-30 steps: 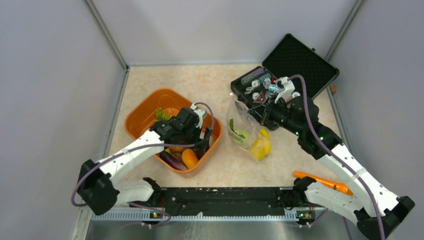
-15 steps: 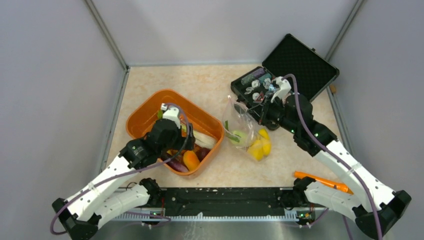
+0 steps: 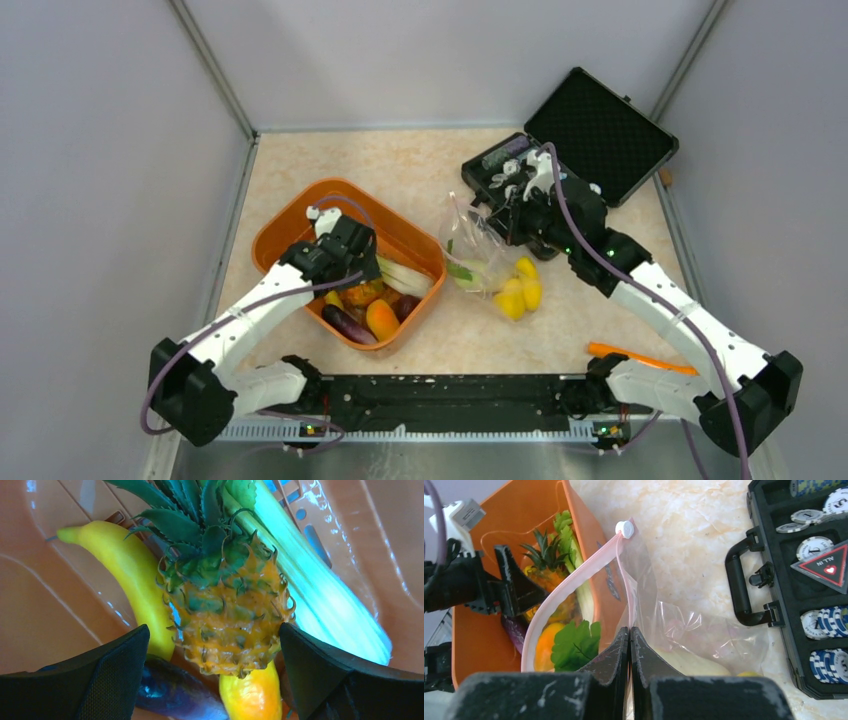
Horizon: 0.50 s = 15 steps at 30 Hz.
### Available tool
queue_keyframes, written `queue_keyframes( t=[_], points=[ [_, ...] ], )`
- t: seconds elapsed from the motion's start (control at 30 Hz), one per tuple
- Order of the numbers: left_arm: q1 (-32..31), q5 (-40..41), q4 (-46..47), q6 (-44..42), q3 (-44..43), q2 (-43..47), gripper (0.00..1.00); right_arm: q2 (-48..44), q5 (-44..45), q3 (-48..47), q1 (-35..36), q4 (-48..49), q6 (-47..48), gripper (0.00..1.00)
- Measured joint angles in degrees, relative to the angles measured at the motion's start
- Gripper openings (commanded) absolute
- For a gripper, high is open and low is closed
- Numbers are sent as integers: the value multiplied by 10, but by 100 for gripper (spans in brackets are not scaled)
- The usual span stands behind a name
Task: Place the food in the zip-top bag and seal the zipper
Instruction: Pick up the fake fruit from the bin.
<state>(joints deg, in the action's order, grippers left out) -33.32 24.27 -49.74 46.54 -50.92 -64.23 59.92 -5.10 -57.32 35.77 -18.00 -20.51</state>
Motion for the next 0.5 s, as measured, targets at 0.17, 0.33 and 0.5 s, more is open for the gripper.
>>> queue_keyframes(
  t=[0.17,0.33,0.5],
  points=[
    [30,-34,33,16,6,-17,87,13,-23,0,0,15,-1,0],
    [43,-51,81,17,32,-19,67,12,-42,0,-1,27,-5,0],
    [44,-52,98,17,50,5,36,-6,-52,0,-1,30,-14,0]
  ],
)
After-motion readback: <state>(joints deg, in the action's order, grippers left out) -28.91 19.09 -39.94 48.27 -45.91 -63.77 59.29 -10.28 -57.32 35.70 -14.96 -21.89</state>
